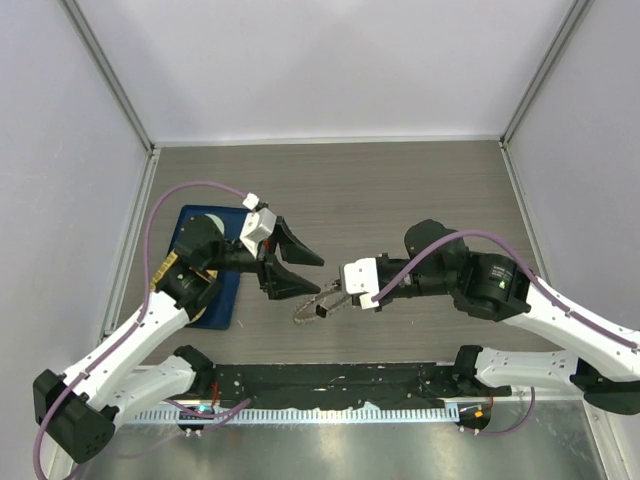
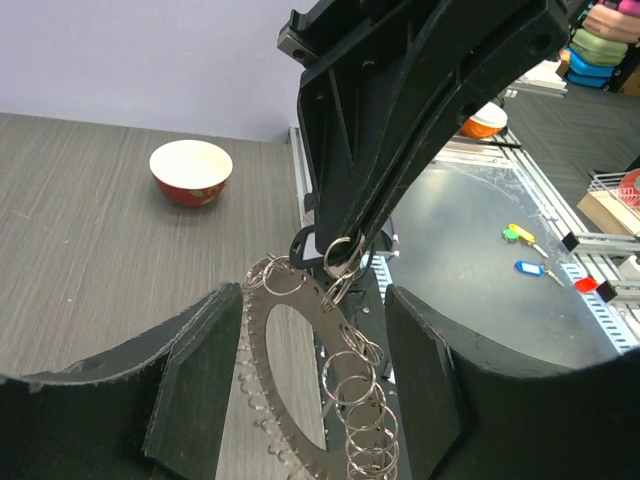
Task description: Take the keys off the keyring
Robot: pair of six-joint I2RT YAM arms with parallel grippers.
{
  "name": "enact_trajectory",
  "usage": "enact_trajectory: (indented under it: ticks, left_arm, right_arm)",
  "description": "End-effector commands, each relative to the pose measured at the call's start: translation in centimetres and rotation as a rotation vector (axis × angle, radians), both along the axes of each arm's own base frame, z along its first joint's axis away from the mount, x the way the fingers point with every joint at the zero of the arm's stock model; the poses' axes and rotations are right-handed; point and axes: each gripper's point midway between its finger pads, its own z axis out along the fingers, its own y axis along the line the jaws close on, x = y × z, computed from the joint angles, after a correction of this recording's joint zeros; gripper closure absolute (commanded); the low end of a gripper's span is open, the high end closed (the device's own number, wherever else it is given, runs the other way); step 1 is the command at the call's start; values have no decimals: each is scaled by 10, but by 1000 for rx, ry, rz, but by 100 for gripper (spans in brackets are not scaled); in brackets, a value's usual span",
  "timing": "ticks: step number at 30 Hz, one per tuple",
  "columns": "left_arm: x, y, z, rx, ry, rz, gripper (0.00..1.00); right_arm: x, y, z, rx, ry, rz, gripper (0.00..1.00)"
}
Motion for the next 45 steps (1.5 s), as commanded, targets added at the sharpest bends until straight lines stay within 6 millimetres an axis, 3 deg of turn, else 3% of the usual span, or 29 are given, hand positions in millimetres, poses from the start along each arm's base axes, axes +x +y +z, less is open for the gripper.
enact_trajectory:
  ticks: [1,10,19,28,32,45]
  left_arm:
    - [-5,-4,5,-22,2,-45,38]
    - [-13,-7,-8,-6,44,-76,50]
    - [-16,-9,-5,-18,26,-92,59]
    - [-19,-7,-5,-27,-4,-93,79]
    - [-18,-7,-3,-37,-33,-81,100]
    - [0,1,-9,-52,-122,96,100]
  right_arm:
    - [2,7,45,124,-83,17,99]
    - [4,9,54,159,-108,11,99]
    - [8,12,54,163,-117,6,99]
    - [8,12,52,164,-113,0,99]
    - [8,12,50,163,-108,-3,99]
    - [19,-2,48,186,-96,-112,99]
